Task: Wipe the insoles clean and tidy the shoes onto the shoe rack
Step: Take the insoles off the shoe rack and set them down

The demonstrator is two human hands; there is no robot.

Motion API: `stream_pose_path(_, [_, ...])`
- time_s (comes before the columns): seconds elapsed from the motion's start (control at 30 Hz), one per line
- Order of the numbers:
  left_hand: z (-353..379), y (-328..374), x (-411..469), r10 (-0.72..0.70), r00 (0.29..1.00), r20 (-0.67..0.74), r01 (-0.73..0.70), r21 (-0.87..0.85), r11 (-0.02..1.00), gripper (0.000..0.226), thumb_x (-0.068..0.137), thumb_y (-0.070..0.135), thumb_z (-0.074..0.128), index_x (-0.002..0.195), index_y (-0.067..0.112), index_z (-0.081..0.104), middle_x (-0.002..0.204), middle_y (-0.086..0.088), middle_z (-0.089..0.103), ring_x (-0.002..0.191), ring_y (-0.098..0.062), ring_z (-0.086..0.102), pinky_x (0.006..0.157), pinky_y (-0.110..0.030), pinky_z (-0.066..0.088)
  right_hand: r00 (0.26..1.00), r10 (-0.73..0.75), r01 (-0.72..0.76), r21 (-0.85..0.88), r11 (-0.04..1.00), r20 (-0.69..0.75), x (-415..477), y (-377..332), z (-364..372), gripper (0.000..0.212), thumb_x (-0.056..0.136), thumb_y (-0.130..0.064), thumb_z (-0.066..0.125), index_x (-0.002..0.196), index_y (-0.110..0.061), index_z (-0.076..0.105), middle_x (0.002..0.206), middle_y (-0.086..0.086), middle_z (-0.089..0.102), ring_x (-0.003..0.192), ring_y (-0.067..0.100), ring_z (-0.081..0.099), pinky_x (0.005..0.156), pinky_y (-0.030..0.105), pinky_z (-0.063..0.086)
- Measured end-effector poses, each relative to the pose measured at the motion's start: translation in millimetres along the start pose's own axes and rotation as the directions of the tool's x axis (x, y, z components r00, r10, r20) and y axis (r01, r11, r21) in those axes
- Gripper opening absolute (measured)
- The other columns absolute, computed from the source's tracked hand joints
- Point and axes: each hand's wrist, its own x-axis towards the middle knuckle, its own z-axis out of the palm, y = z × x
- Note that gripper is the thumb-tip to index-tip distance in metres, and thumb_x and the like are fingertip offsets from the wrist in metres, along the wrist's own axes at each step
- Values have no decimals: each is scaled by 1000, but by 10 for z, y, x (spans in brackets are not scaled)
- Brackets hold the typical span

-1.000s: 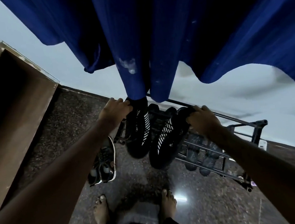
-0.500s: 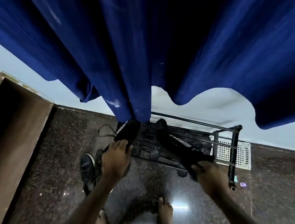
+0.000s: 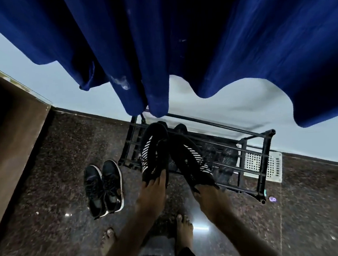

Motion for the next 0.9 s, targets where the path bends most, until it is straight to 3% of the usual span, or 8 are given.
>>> stream_pose_path(0.1, [24,-77,-26,18,998,57,-24,113,993,84,74,31,76,145,2,41,110,-7,70,94,-25,68,87,-38,50,995,-70,83,-210,974,69,27,13,-24,49,95,-30,53,141,-22,39,140,1,47,122,26,52,90,41,52])
stream_pose_path(0.17, [-54,-58,-11,34,986,165,-62,166,984,64,72,27,76,131,10,56,105,-6,71,94,-23,67,87,-35,48,993,-47,86,-387,918,108,21,-15,-32,54,93,-20,57,143,-18,36,141,5,42,122,28,49,88,40,50])
stream_pose_path(0.23, [-189,-22,-10,56,976,210,-103,222,970,37,72,24,76,107,17,66,91,-6,72,85,-22,68,79,-32,48,995,-16,67,-525,848,101,27,-68,-60,44,94,-11,52,137,-14,45,134,9,46,115,30,51,84,38,48])
stream_pose_path(0.33, [-210,-20,-24,29,956,291,-104,244,964,27,92,12,53,118,14,60,108,-12,69,104,-31,63,86,-36,44,995,20,44,-611,790,97,26,-132,-152,29,97,-10,45,120,-13,62,119,7,58,106,28,61,78,32,47])
stream_pose_path(0.47, [-367,-106,-112,-11,965,260,-31,158,987,25,93,15,52,118,15,56,110,-11,66,107,-31,61,85,-39,47,993,10,61,-573,817,121,-83,-241,-276,28,98,-9,43,110,-15,68,112,3,70,106,25,68,79,33,53])
stream_pose_path(0.6, [-586,-228,-346,55,971,235,-73,69,995,24,84,23,65,108,21,58,103,-7,68,101,-29,62,79,-36,47,989,-63,122,-515,848,130,-302,-553,-406,28,96,-10,45,113,-15,67,113,5,69,107,28,67,83,35,53])
stream_pose_path(0.67, [-697,-254,-534,91,974,206,-97,21,995,19,84,22,61,102,21,59,100,-5,69,99,-30,62,79,-36,45,989,-88,133,-479,868,115,-418,-713,-455,25,94,-13,49,111,-18,67,109,4,70,104,27,68,82,36,53])
stream_pose_path(0.9, [-752,-352,-1408,47,953,299,-51,4,999,23,97,18,46,117,19,57,117,-7,65,116,-28,55,95,-35,39,989,-21,58,-248,967,148,-1040,-1263,-249,21,92,-29,58,111,-24,67,111,1,69,106,24,66,87,33,52])
